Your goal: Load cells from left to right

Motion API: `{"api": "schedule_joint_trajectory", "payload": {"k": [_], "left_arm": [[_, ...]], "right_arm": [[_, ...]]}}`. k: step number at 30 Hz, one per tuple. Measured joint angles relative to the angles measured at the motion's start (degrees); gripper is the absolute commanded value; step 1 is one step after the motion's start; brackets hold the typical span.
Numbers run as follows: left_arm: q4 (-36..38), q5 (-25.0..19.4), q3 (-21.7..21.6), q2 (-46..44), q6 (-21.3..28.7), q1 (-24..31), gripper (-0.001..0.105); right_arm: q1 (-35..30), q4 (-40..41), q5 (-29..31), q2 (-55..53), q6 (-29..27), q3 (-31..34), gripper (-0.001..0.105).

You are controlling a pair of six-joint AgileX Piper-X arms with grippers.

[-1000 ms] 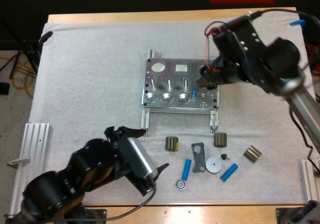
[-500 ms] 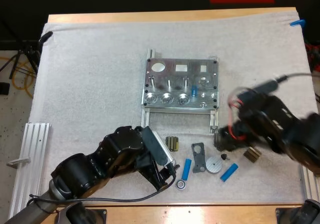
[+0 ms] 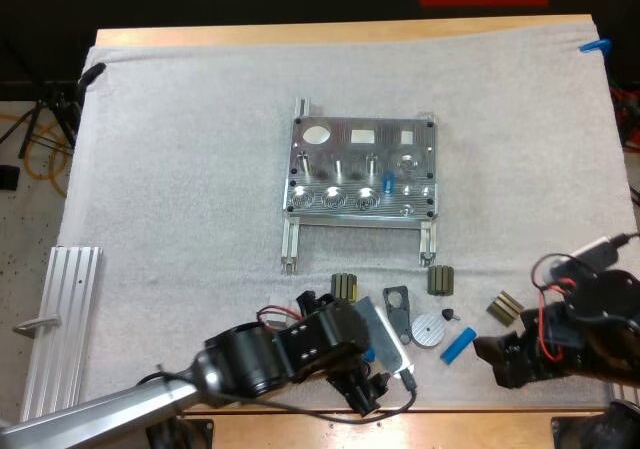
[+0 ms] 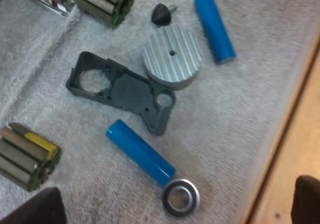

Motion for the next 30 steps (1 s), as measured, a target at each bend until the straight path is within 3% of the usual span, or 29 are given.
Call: {"api": "schedule_joint_trajectory", "payload": {"k": [14, 23, 30], "left_arm": [[-5.24, -0.77, 0.00, 21.48, 0.64, 1.96, 0.088], [-6.47, -2.98, 0.00, 26.15, 1.72, 1.96, 0.088], [-7.71, -3.66, 0.00, 26.13, 1.71, 1.96, 0.064]], "right_arm": [[0.00, -0.02, -0.11, -3.73, 1.13, 1.35, 0.070], [0.00, -0.12, -0.11, -3.73, 1.13, 1.35, 0.070], [0.00, -0.27, -0.11, -3.73, 1.13, 1.35, 0.070]]}}
